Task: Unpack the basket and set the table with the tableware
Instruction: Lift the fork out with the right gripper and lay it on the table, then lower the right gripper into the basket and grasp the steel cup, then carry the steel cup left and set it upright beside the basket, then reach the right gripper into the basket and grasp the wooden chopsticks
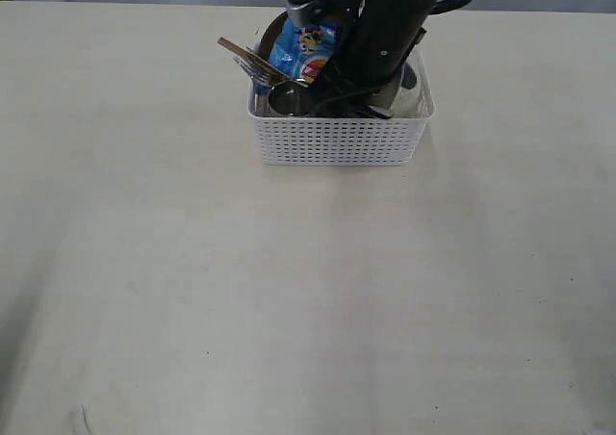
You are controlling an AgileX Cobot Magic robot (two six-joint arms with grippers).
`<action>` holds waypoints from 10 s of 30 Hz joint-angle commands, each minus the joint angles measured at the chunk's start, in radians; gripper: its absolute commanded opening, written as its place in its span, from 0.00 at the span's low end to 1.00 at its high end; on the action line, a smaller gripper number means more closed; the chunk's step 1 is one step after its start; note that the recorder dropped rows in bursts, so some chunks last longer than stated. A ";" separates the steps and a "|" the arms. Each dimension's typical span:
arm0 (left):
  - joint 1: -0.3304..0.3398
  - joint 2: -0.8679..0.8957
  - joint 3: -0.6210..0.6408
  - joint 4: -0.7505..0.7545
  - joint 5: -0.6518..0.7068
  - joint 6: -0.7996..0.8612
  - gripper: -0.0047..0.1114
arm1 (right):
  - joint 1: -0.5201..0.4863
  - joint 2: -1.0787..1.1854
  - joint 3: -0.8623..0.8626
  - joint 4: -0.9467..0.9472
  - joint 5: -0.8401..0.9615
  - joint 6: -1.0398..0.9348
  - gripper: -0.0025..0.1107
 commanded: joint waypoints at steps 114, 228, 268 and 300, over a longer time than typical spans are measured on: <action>0.002 -0.003 0.002 -0.009 -0.009 0.000 0.04 | 0.257 -0.222 -0.049 -0.247 0.246 1.095 0.39; 0.002 -0.003 0.002 -0.009 -0.009 0.000 0.04 | 0.263 0.333 -0.617 -0.144 0.239 0.730 0.02; 0.002 -0.003 0.002 -0.009 -0.009 0.000 0.04 | 0.206 0.307 -0.721 -0.277 0.387 0.407 0.34; 0.002 -0.003 0.002 -0.009 -0.009 0.000 0.04 | 0.204 0.380 -0.652 -0.420 0.387 0.337 0.17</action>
